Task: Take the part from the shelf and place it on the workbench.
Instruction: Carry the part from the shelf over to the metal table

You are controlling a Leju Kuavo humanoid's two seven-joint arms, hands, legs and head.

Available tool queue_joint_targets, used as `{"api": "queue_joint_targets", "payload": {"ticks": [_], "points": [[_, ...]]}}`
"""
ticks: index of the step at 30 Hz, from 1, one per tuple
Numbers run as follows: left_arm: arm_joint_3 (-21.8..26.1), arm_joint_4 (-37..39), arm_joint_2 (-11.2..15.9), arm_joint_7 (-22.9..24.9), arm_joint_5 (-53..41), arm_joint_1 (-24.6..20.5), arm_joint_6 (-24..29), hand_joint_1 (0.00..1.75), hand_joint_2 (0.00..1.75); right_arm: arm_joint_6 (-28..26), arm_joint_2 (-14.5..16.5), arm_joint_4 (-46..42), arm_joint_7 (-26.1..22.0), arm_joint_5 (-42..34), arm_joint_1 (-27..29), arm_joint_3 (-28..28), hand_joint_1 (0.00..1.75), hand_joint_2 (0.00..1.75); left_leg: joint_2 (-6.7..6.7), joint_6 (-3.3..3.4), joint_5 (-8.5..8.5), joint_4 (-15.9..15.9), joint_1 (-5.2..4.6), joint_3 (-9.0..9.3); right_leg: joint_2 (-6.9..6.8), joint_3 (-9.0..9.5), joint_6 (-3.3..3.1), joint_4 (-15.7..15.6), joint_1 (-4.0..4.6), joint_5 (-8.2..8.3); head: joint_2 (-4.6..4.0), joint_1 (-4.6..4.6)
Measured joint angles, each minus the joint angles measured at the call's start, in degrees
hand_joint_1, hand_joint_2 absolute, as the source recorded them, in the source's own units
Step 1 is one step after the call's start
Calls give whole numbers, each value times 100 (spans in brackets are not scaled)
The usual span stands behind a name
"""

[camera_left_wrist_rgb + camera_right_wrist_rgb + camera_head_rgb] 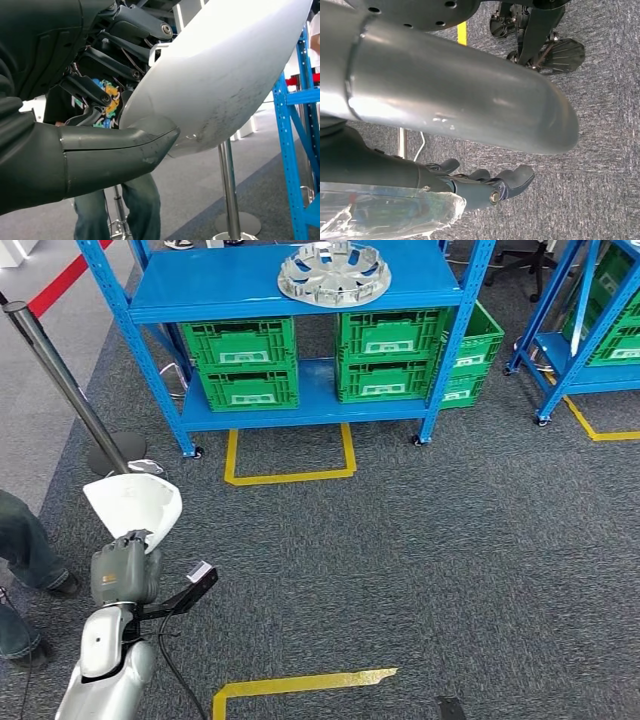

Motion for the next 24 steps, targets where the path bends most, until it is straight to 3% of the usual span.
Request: {"api": "queue_joint_targets", "payload": {"ticks": [4, 7, 9, 11, 12, 13, 14, 15, 17, 19, 21, 22, 24], "points": [[23, 1, 2, -104, 256, -6, -68, 175, 175, -53, 1, 0, 38, 69, 0, -2, 0, 0, 0, 21, -5, 7, -8, -3, -6, 6, 23, -21, -13, 13, 0, -1], [48, 3, 0, -333, 638, -30, -116, 175, 175, -130, 4, -2, 86, 182, -8, 0, 0, 0, -5, 143, 117, -221, 8, 120, -26, 45, 121, -125, -20, 47, -1, 2], [61, 6, -9, -527, 889, -60, -18, 175, 175, -154, 3, -2, 102, 249, -13, 3, 0, 0, -21, 178, 227, -430, 54, 254, -22, -106, 147, 189, -15, -138, -2, 37], [79, 19, -13, -705, 1114, -75, 75, 175, 175, -148, 2, -2, 115, 300, -9, 4, 0, 0, -58, 175, 239, -467, 68, 282, -17, -460, 191, 921, -55, -436, -2, 52], [90, 30, -13, -757, 1180, -69, 90, 175, 175, -136, 2, -2, 120, 320, -3, 4, 0, 0, -88, 161, 227, -462, 75, 286, -19, -628, 224, 1221, -85, -514, -2, 52], [99, 43, -13, -799, 1223, -58, 97, 175, 175, -122, 2, -2, 123, 338, 2, 5, 0, 0, -129, 132, 208, -454, 90, 295, -19, -715, 263, 1341, -122, -488, -2, 51], [107, 55, -13, -823, 1243, -49, 107, 175, 175, -109, 2, -2, 125, 355, 5, 6, 0, 0, -180, 88, 178, -433, 116, 309, -17, -690, 310, 1237, -164, -353, -2, 50], [113, 64, -14, -842, 1260, -44, 121, 175, 175, -101, 2, -2, 125, 372, 7, 7, 0, 0, -238, 30, 131, -390, 152, 324, 1, -557, 365, 931, -216, -141, -2, 52], [132, 72, -13, -877, 1312, -51, 166, 175, 175, -89, 15, 6, 131, 405, 10, 9, 0, 0, -352, -109, -11, -224, 218, 292, 208, -223, 484, 307, -309, 75, -2, 71], [154, 70, -18, -921, 1368, -67, 213, 175, 175, -79, 29, 18, 140, 432, 11, 10, 0, 0, -434, -213, -111, -35, 252, 171, 372, -92, 443, 148, -324, -23, -1, 82], [165, 35, -24, -946, 1377, -52, 234, 175, 175, -75, 22, 21, 152, 450, 10, 9, 0, 0, -489, -264, -134, 36, 284, 97, 303, -94, 291, 208, -278, -104, 0, 58], [166, -16, -24, -945, 1349, -29, 245, 175, 175, -75, 16, 21, 157, 459, 6, 8, 0, 0, -455, -282, -154, 60, 299, 93, 250, -82, 235, 220, -256, -133, 0, 41], [164, -162, -28, -918, 1225, -5, 274, 175, 175, -63, 14, 20, 159, 480, 2, 7, 0, 0, -252, -301, -287, 366, 303, -49, 127, -26, 139, 218, -223, -181, 0, 22]]}}
